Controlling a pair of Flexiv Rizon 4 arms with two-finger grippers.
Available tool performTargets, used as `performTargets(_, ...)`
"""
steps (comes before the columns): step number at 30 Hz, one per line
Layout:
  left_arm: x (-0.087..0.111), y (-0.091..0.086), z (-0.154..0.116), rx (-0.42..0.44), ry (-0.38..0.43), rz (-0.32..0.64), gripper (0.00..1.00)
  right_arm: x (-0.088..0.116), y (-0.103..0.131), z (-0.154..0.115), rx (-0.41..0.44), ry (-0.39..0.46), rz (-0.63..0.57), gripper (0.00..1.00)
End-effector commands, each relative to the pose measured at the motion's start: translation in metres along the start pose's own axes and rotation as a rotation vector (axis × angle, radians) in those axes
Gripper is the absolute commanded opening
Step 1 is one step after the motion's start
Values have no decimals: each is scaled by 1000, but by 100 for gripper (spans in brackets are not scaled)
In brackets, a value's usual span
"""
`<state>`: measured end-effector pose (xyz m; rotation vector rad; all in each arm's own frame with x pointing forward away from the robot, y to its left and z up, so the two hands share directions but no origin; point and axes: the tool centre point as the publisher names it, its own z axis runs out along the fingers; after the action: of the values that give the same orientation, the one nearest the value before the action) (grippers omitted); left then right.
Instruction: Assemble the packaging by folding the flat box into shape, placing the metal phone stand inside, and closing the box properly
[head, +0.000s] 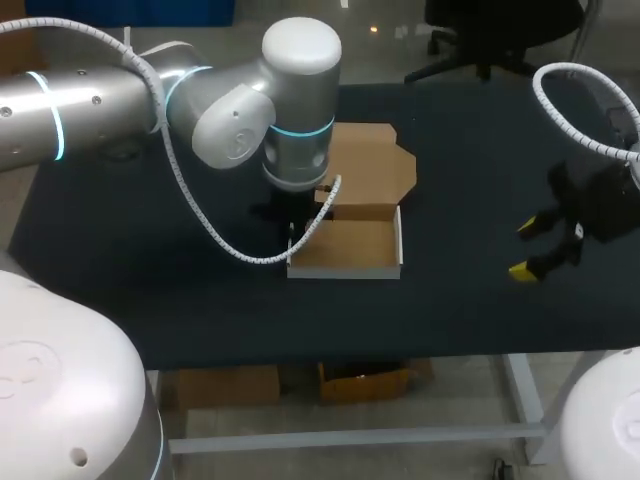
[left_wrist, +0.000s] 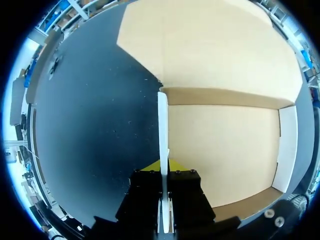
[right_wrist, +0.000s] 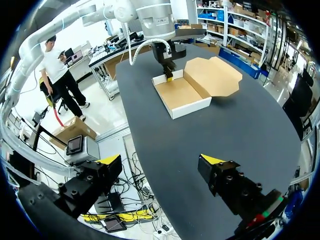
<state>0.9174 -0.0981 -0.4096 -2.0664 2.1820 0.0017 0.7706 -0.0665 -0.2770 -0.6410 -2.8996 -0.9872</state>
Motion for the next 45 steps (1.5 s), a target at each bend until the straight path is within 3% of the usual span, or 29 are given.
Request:
performTargets(1, 4, 1, 0, 6, -47, 13, 0, -1, -1, -3, 4, 33, -5, 100)
performTargets(30, -2, 2, -3, 5, -219, 25, 0, -1, -3, -1, 18, 42, -2, 100)
performTargets(34, -4, 3, -4, 2, -166, 18, 0, -2, -2, 0, 18, 44, -2, 100)
performTargets(40, -9, 6, -6, -5, -22, 7, 1, -2, -2, 0, 19, 43, 1, 100)
performTargets(45, -12, 9, -9, 2, 65, 4, 15, -2, -1, 1, 20, 45, 5, 100)
